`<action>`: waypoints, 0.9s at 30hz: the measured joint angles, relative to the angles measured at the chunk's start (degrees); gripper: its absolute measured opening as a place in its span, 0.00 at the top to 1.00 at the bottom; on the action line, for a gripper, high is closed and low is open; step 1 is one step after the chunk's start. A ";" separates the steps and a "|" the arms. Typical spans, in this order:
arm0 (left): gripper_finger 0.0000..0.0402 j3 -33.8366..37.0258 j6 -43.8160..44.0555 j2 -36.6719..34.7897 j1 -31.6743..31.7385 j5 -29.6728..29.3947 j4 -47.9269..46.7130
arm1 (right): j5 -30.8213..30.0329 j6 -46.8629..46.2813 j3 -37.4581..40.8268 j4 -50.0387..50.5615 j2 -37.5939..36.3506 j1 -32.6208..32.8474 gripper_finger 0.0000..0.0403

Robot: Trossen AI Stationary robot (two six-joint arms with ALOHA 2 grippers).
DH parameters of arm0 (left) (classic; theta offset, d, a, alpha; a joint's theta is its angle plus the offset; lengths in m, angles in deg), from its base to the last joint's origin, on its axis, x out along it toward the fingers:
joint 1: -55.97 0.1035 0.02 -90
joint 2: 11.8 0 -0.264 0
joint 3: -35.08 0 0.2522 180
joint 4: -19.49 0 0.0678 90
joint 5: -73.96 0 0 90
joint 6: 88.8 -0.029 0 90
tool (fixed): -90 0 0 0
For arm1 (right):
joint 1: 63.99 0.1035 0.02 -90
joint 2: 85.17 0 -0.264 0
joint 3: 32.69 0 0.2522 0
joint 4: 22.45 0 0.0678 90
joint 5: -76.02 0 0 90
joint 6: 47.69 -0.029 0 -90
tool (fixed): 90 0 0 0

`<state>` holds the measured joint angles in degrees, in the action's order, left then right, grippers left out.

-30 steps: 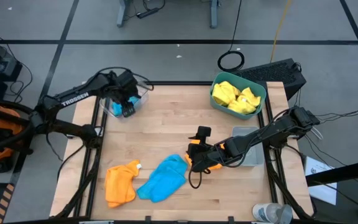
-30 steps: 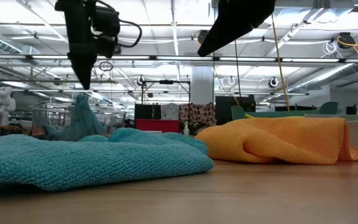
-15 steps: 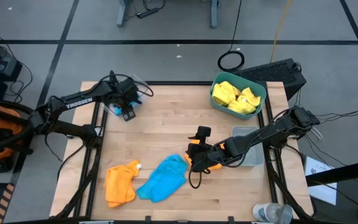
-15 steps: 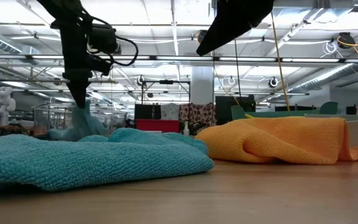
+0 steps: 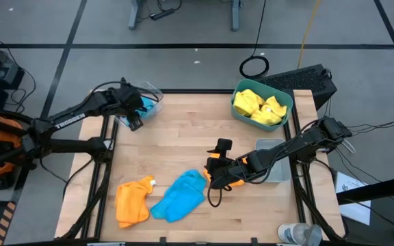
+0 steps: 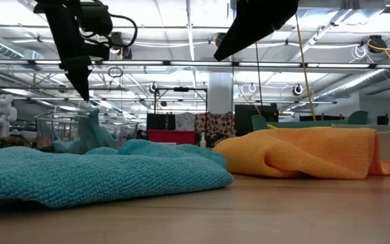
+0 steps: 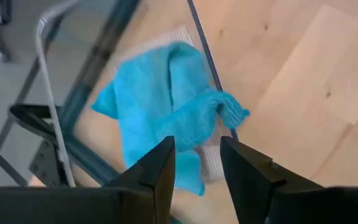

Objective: Sort microfiber towel by color & place in baskets
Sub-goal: Put the top blue towel into the transparent bin

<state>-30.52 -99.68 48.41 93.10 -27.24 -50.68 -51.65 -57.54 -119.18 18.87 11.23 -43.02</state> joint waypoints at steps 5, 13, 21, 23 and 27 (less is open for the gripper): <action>0.67 1.00 -2.04 0.84 0.04 2.17 3.95 | 0.02 0.02 0.00 -1.05 0.00 0.00 0.32; 0.67 6.66 -3.41 6.04 3.95 3.99 9.30 | 0.11 0.10 0.00 -1.21 0.00 0.00 0.32; 0.67 5.35 -3.38 4.34 5.05 5.00 11.64 | 0.22 1.28 0.00 -1.21 0.00 -0.02 0.32; 0.67 4.92 -3.16 3.42 5.53 1.73 11.94 | 0.24 1.25 0.00 -1.21 0.00 -0.02 0.32; 0.67 5.01 -4.51 3.23 7.74 -1.72 11.94 | 0.26 1.19 0.00 -1.21 0.00 -0.02 0.32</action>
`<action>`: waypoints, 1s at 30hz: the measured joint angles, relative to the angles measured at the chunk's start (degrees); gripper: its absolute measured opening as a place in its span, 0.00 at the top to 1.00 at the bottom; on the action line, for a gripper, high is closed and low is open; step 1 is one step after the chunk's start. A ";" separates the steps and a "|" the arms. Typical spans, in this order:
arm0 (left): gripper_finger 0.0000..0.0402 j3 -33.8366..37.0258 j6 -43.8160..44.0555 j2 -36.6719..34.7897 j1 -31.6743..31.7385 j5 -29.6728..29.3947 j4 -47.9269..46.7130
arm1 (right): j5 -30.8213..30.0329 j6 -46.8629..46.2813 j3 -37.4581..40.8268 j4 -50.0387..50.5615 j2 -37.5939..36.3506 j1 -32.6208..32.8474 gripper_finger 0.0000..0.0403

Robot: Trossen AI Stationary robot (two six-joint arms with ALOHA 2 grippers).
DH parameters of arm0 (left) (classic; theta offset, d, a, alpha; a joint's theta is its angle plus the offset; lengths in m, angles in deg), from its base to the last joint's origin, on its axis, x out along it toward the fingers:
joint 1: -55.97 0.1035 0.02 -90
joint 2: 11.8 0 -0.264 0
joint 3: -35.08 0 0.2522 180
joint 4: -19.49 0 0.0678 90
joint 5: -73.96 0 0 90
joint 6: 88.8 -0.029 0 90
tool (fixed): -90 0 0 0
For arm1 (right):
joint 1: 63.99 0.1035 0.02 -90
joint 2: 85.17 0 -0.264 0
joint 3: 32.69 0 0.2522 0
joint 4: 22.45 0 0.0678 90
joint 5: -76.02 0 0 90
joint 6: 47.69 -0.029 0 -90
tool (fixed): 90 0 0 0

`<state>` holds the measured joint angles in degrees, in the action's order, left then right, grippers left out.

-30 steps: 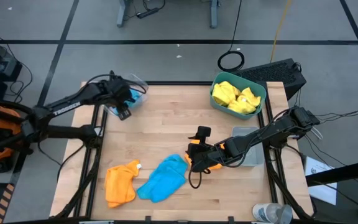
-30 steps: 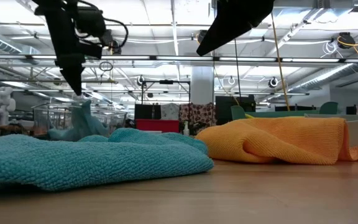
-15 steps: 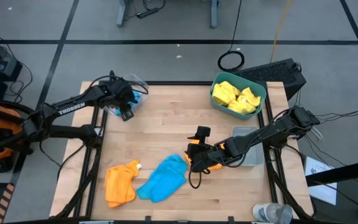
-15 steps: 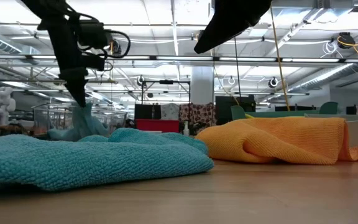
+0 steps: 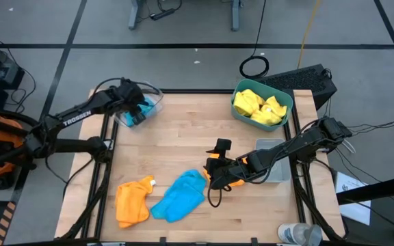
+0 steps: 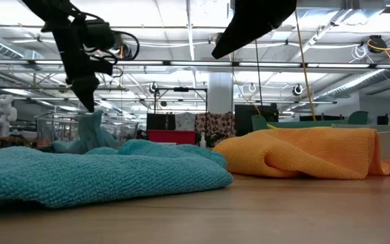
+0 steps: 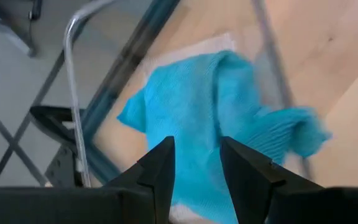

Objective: Sort microfiber towel by color & place in baskets
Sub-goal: Put the top blue towel into the transparent bin

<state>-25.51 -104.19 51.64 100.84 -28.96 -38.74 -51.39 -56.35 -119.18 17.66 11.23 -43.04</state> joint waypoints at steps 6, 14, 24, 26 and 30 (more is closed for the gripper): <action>0.67 2.39 -0.12 -0.04 4.20 6.48 -0.19 | 0.00 -0.41 0.00 -0.02 0.00 0.00 0.32; 0.67 2.51 0.71 -0.07 4.52 6.76 -0.43 | 2.71 -6.87 -2.54 -11.78 0.02 -1.53 0.32; 0.67 2.51 1.57 -0.07 3.22 7.03 0.44 | 3.22 -23.67 -15.10 15.48 0.00 -5.55 0.32; 0.67 2.49 1.55 -0.07 2.68 7.31 0.61 | 4.04 -26.82 -15.54 19.06 0.00 -6.02 0.32; 0.67 2.49 1.39 -0.07 2.24 11.04 1.78 | 6.46 -29.07 -15.56 21.40 0.03 -5.96 0.32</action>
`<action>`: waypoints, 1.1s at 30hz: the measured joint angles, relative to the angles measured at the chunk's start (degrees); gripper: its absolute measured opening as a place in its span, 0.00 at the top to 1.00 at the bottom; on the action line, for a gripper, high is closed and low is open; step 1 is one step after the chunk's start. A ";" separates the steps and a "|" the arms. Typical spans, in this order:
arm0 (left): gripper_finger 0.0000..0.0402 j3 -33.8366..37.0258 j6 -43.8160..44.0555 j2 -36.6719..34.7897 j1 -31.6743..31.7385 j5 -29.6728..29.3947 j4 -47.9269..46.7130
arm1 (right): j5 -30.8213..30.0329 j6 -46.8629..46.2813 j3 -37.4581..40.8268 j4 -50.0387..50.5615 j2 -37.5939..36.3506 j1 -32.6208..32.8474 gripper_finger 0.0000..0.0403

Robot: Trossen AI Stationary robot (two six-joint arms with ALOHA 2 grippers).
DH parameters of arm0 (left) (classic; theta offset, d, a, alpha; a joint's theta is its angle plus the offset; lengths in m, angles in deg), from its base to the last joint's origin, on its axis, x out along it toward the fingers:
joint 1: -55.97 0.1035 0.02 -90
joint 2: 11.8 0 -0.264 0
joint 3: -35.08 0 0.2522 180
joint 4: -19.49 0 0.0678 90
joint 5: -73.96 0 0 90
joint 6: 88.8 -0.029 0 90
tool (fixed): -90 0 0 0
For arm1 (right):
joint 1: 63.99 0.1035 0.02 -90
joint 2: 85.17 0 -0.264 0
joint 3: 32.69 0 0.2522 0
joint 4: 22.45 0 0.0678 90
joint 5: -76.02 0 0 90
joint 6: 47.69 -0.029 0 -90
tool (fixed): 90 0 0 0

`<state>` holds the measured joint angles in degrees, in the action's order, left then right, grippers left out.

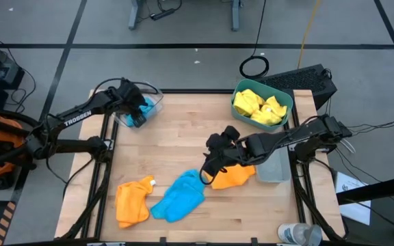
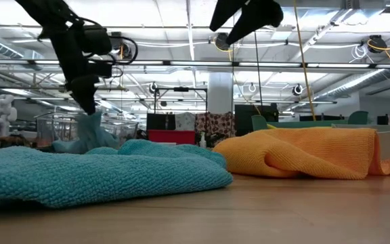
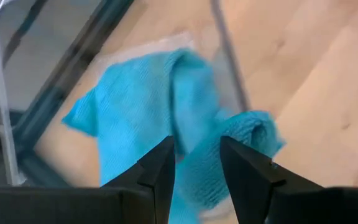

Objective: Sort microfiber towel by color & place in baskets
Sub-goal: Put the top blue towel into the transparent bin

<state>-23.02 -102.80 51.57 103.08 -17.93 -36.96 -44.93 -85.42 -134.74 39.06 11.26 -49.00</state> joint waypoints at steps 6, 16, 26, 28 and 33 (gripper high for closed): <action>0.67 -0.02 0.11 3.38 0.01 1.65 2.72 | 0.88 0.21 -0.04 2.68 0.43 0.06 0.32; 0.67 1.53 2.90 10.16 0.01 1.64 2.15 | 1.30 -0.64 -0.04 11.52 0.41 0.12 0.32; 0.75 1.55 3.03 10.16 0.58 -4.21 1.93 | 0.25 -1.69 -0.04 12.07 0.41 0.06 0.32; 0.77 1.41 3.19 9.92 0.64 -3.99 1.29 | -1.16 -2.54 -0.04 12.06 0.41 0.40 0.32; 0.79 -2.44 4.71 6.66 0.39 -2.94 -3.81 | -3.60 -2.65 -0.04 11.59 0.41 1.71 0.32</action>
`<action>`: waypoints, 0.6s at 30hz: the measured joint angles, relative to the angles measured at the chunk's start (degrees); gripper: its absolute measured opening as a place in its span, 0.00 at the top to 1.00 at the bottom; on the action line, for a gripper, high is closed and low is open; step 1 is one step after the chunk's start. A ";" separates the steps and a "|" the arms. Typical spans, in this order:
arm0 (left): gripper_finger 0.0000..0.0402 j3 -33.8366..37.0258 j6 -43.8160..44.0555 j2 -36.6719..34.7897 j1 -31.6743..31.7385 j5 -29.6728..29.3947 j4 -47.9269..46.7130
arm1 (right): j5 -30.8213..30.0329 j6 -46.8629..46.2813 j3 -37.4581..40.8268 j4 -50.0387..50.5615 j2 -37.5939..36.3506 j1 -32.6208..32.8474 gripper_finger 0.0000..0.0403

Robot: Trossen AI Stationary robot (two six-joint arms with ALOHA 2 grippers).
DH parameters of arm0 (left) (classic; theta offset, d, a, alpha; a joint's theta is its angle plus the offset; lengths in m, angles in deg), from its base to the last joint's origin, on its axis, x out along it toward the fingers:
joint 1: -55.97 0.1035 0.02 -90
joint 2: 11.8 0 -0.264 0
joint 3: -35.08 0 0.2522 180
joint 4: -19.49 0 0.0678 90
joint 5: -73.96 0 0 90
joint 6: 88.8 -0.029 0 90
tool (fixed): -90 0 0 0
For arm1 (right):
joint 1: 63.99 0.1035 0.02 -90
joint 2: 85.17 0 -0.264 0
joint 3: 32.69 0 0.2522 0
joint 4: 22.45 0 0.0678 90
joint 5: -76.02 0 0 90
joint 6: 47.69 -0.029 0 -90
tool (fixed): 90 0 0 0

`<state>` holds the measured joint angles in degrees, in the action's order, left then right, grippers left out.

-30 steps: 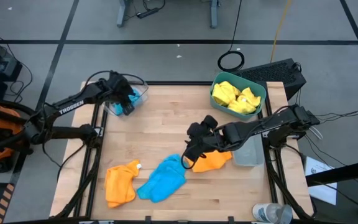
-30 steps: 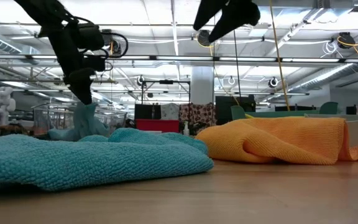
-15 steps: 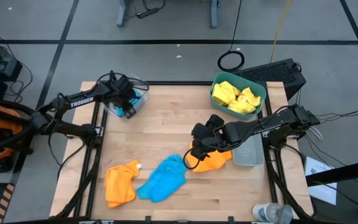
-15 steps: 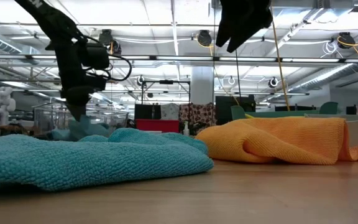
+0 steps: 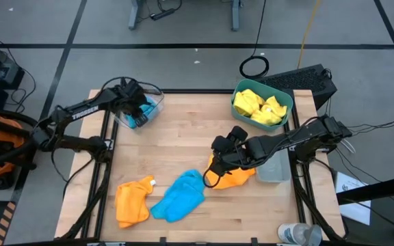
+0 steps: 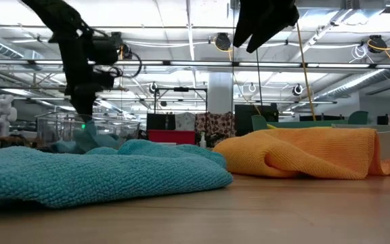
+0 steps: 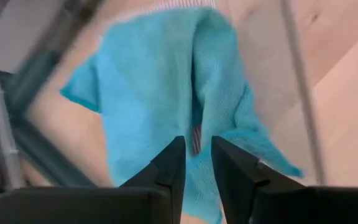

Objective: Sort microfiber towel by color & place in baskets
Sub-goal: Put the top blue towel into the transparent bin, then put the blue towel into the transparent bin

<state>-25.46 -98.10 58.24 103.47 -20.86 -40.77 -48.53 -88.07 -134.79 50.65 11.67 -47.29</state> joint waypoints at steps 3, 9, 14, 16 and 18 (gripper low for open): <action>0.79 -2.58 -0.03 -3.50 0.01 -0.06 -3.50 | -0.14 0.08 0.08 -1.97 0.00 1.18 0.32; 0.79 -5.89 1.85 -12.44 -0.95 1.89 -10.17 | 1.02 7.02 4.83 -12.81 -0.02 5.14 0.32; 0.79 -5.91 8.62 -21.17 -6.06 10.79 -14.00 | 6.64 13.18 13.45 -29.80 0.00 8.55 0.32; 0.79 -5.76 12.02 -24.36 -10.14 11.34 -13.93 | 8.34 14.84 17.15 -38.04 0.36 9.71 0.31; 0.79 -4.96 15.05 -27.47 -14.62 11.43 -13.45 | 9.55 16.53 19.62 -44.49 1.87 10.54 0.30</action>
<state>-30.42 -83.05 30.77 88.85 -9.43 -54.22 -38.98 -71.54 -115.17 6.15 13.53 -36.75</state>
